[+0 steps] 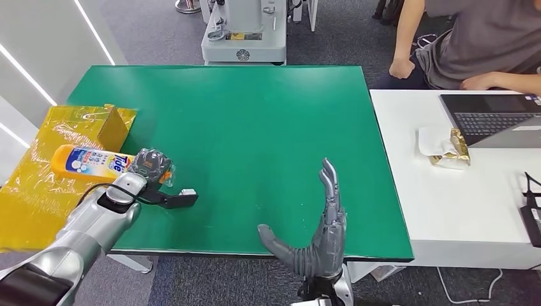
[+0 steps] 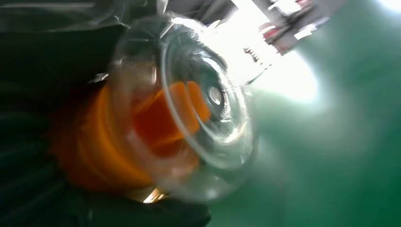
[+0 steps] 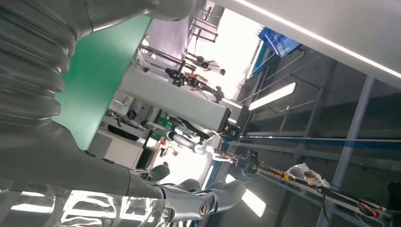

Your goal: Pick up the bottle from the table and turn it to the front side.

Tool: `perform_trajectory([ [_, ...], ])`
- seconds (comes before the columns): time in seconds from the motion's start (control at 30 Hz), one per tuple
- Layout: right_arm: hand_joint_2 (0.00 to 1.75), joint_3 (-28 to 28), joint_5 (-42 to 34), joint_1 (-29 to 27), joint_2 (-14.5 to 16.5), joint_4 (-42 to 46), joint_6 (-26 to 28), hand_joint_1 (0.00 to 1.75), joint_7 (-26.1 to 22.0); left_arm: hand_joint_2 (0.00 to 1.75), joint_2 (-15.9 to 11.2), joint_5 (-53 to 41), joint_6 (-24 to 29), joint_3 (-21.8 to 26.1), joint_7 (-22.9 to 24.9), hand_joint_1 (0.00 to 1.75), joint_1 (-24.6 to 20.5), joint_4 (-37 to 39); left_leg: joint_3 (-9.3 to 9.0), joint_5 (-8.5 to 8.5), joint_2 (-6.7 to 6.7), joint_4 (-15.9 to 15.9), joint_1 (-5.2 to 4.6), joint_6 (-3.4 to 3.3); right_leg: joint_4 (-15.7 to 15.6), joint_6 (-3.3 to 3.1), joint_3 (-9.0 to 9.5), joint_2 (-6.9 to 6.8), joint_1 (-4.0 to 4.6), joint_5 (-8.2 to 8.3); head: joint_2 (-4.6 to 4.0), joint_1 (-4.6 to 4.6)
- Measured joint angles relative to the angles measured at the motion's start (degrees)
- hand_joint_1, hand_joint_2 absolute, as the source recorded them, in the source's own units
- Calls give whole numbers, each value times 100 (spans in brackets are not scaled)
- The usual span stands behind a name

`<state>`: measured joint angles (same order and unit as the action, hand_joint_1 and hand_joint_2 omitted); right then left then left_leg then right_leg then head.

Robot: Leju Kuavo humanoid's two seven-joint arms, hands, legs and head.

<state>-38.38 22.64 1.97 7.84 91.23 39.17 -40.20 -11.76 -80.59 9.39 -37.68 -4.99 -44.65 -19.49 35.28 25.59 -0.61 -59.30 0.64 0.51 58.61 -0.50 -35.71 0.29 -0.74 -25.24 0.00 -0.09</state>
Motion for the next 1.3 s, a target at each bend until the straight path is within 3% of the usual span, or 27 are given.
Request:
perform_trajectory([
  [0.07,175,12,5,-30,-13,1,-1,0,-1,175,-4,-91,306,-201,118,175,-13,127,6,0,15,-1,0,0,0,2,0,-13,0,-2,0,0],
  [0.2,175,37,18,-74,-16,8,-1,0,-2,175,-19,-149,380,-472,169,175,-52,278,6,0,19,1,1,0,1,3,2,-17,0,-4,0,0],
  [0.43,175,87,6,-140,-14,29,-1,0,-2,175,-21,-108,456,-530,233,175,-59,385,6,0,21,1,1,0,0,2,1,-18,0,-5,0,0],
  [0.63,175,122,-146,-211,-14,104,-1,0,-2,175,14,-70,984,-531,741,175,-52,405,6,0,20,1,0,0,1,2,3,-18,0,-4,0,0],
  [1.3,175,181,-142,-315,-14,246,-1,0,-2,175,0,141,1018,-516,560,175,-95,428,5,0,20,1,0,0,0,2,3,-18,0,-5,0,0],
])
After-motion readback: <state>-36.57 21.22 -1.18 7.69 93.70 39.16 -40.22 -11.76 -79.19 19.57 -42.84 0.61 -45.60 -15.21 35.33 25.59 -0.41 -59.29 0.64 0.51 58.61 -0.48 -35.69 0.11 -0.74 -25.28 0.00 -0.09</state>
